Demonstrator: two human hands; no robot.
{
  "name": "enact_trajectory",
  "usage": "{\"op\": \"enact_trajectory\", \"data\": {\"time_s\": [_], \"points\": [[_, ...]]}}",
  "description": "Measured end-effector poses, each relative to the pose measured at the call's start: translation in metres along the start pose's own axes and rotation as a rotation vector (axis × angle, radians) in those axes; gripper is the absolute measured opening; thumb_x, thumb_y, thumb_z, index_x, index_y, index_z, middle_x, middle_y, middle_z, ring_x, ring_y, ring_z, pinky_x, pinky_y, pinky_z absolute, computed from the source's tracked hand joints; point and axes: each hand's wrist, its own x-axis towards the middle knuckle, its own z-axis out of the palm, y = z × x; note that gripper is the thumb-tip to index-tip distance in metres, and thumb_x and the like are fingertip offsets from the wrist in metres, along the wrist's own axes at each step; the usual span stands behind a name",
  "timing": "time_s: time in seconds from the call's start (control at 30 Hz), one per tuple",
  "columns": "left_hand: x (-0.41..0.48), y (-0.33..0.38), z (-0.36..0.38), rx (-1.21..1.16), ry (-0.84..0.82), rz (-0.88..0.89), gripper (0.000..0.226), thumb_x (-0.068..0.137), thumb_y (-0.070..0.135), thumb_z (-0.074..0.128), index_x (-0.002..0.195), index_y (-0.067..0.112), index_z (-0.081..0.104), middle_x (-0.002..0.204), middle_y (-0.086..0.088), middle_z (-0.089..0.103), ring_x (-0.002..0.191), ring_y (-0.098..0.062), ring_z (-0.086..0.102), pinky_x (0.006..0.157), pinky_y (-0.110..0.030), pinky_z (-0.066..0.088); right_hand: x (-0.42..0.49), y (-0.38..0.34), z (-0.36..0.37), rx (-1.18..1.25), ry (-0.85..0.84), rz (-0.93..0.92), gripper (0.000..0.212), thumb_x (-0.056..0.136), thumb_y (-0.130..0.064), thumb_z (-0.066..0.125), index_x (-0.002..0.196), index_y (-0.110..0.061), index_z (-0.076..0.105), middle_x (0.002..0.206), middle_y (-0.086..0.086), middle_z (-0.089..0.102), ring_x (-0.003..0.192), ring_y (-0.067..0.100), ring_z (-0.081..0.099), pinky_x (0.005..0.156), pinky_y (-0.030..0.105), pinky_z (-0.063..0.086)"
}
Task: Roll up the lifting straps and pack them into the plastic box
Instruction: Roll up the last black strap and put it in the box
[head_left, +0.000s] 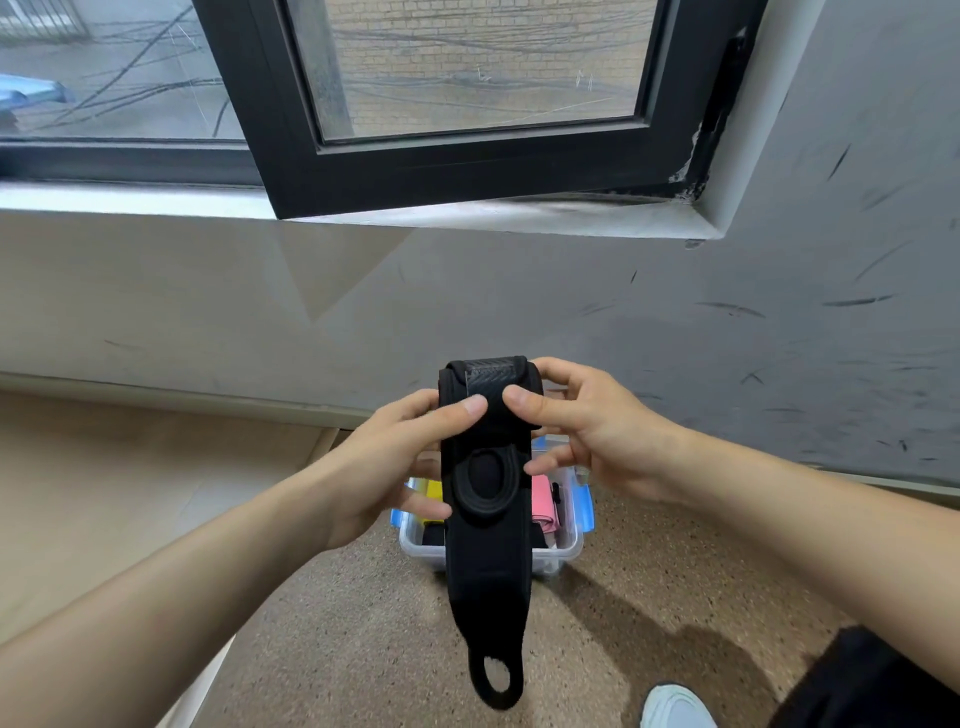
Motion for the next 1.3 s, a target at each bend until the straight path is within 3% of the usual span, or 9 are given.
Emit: {"op": "enact_trajectory", "data": {"time_s": [0.17, 0.27, 0.37, 0.5, 0.7, 0.83, 0.93, 1.07, 1.3], "points": [[0.003, 0.001, 0.001, -0.067, 0.003, -0.066, 0.06, 0.082, 0.064, 0.066, 0.127, 0.025, 0.066, 0.086, 0.006, 0.07, 0.061, -0.011, 0.06, 0.05, -0.022, 0.045, 0.0, 0.008, 0.0, -0.11, 0.022, -0.072, 0.04, 0.089, -0.013, 0.075, 0.126, -0.016, 0.062, 0.124, 0.023, 0.066, 0.103, 0.028, 0.073, 0.067, 0.035, 0.063], [0.004, 0.001, -0.001, -0.082, 0.008, -0.058, 0.05, 0.079, 0.055, 0.07, 0.121, 0.027, 0.069, 0.088, 0.004, 0.07, 0.062, -0.009, 0.058, 0.045, -0.017, 0.037, -0.001, 0.011, 0.001, -0.187, -0.012, -0.137, 0.045, 0.088, -0.005, 0.076, 0.126, -0.021, 0.061, 0.126, 0.02, 0.063, 0.098, 0.025, 0.071, 0.064, 0.036, 0.062], [0.006, -0.001, -0.005, -0.083, 0.026, -0.036, 0.045, 0.076, 0.042, 0.082, 0.118, 0.028, 0.071, 0.097, 0.002, 0.07, 0.075, -0.011, 0.06, 0.043, -0.016, 0.034, -0.002, 0.009, 0.0, -0.25, -0.058, -0.161, 0.05, 0.087, -0.003, 0.077, 0.128, -0.023, 0.06, 0.128, 0.016, 0.062, 0.098, 0.036, 0.07, 0.053, 0.029, 0.057], [0.007, 0.0, -0.006, -0.107, 0.04, 0.025, 0.048, 0.076, 0.041, 0.076, 0.122, 0.027, 0.072, 0.107, 0.001, 0.073, 0.08, -0.013, 0.064, 0.042, -0.015, 0.038, -0.003, 0.006, -0.001, -0.208, -0.095, -0.054, 0.048, 0.089, -0.016, 0.077, 0.133, -0.023, 0.059, 0.129, 0.01, 0.067, 0.107, 0.029, 0.072, 0.053, 0.03, 0.059], [0.006, 0.0, -0.004, -0.065, 0.137, 0.149, 0.05, 0.074, 0.036, 0.082, 0.121, 0.025, 0.069, 0.105, 0.0, 0.078, 0.082, -0.011, 0.071, 0.053, -0.021, 0.048, -0.001, 0.004, 0.001, -0.104, -0.167, 0.121, 0.053, 0.088, -0.052, 0.067, 0.134, -0.025, 0.061, 0.118, 0.008, 0.068, 0.106, 0.03, 0.068, 0.071, 0.035, 0.061], [0.008, -0.005, -0.004, -0.017, 0.179, 0.227, 0.058, 0.065, 0.037, 0.089, 0.119, 0.032, 0.069, 0.113, -0.005, 0.076, 0.098, -0.021, 0.075, 0.069, -0.035, 0.056, -0.002, 0.002, 0.004, -0.069, -0.142, 0.146, 0.055, 0.089, -0.053, 0.062, 0.134, -0.021, 0.062, 0.106, -0.002, 0.072, 0.101, 0.019, 0.07, 0.079, 0.037, 0.061], [0.008, -0.008, -0.005, 0.001, 0.17, 0.245, 0.059, 0.062, 0.038, 0.09, 0.118, 0.035, 0.068, 0.117, -0.005, 0.073, 0.104, -0.022, 0.074, 0.072, -0.033, 0.057, -0.002, 0.003, 0.005, -0.059, -0.118, 0.148, 0.051, 0.09, -0.05, 0.064, 0.132, -0.02, 0.064, 0.108, 0.0, 0.071, 0.098, 0.018, 0.07, 0.074, 0.034, 0.061], [0.007, -0.007, -0.004, 0.025, 0.103, 0.154, 0.054, 0.073, 0.037, 0.083, 0.124, 0.034, 0.065, 0.116, 0.003, 0.076, 0.103, -0.018, 0.075, 0.07, -0.033, 0.058, -0.001, 0.004, 0.005, -0.05, -0.092, 0.136, 0.049, 0.091, -0.046, 0.066, 0.13, -0.017, 0.064, 0.114, 0.006, 0.071, 0.098, 0.022, 0.07, 0.069, 0.033, 0.062], [0.003, -0.002, 0.001, -0.054, -0.035, -0.097, 0.059, 0.082, 0.071, 0.064, 0.129, 0.036, 0.065, 0.122, 0.002, 0.075, 0.11, -0.021, 0.074, 0.08, -0.036, 0.058, 0.0, 0.003, -0.001, -0.043, -0.016, -0.021, 0.043, 0.089, -0.02, 0.075, 0.13, -0.016, 0.06, 0.123, 0.013, 0.071, 0.108, 0.026, 0.072, 0.074, 0.034, 0.061]]}}
